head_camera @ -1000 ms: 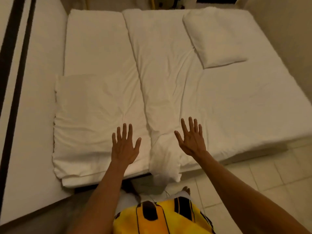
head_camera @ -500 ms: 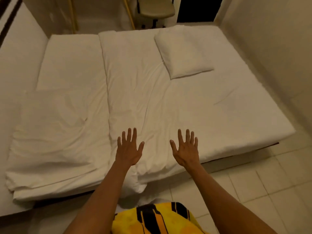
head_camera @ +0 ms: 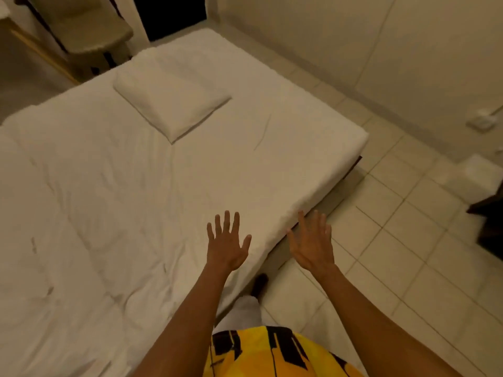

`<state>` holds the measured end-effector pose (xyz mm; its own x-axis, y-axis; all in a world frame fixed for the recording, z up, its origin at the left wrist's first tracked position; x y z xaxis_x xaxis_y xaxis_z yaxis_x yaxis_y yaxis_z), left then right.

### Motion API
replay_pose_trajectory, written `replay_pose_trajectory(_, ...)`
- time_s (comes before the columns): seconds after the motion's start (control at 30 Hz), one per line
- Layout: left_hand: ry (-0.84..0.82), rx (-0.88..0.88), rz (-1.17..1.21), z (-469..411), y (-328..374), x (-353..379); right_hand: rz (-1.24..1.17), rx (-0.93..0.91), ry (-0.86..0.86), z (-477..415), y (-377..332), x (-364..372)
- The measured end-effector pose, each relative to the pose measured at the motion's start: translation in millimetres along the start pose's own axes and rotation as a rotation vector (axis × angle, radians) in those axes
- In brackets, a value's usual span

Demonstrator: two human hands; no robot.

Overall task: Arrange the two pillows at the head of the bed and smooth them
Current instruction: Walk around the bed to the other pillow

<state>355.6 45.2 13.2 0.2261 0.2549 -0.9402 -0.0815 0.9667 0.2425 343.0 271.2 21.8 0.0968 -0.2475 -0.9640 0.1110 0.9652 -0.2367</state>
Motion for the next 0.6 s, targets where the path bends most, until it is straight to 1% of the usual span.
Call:
replay_pose_trajectory(0.17, -0.050, 0.211, -0.068, -46, 85, 25, 0.021, 0.150, 0.019, -12, 72, -23)
replay_pose_trajectory(0.27, -0.010, 0.328, -0.061, -69, 133, 29, 0.009, 0.215, 0.021, -25, 108, -29)
replay_pose_trajectory(0.33, 0.020, 0.414, -0.083, -93, 166, 26, 0.002, 0.290, 0.026, -43, 138, -32)
replay_pose_trajectory(0.4, 0.016, 0.468, -0.091, -109, 198, 22, 0.008, 0.350, 0.007, -52, 168, -35)
replay_pose_trajectory(0.5, 0.024, 0.551, -0.137, -137, 246, 18, 0.015, 0.430, 0.048, -70, 209, -47)
replay_pose_trajectory(0.6, 0.013, 0.582, -0.200, -174, 293, 22, -0.038, 0.503, 0.039, -98, 247, -57)
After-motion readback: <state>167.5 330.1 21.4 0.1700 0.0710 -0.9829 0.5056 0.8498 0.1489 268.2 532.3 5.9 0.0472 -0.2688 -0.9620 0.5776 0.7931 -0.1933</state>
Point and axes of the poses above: each hand's wrist, its own z-axis away from the middle knuckle, its own x-axis out of the palm, y = z × x, the point moved 9 cm from there along -z, towards the middle knuckle, and after that the axes turned 11 degrees about y, right-handed, at the moved point
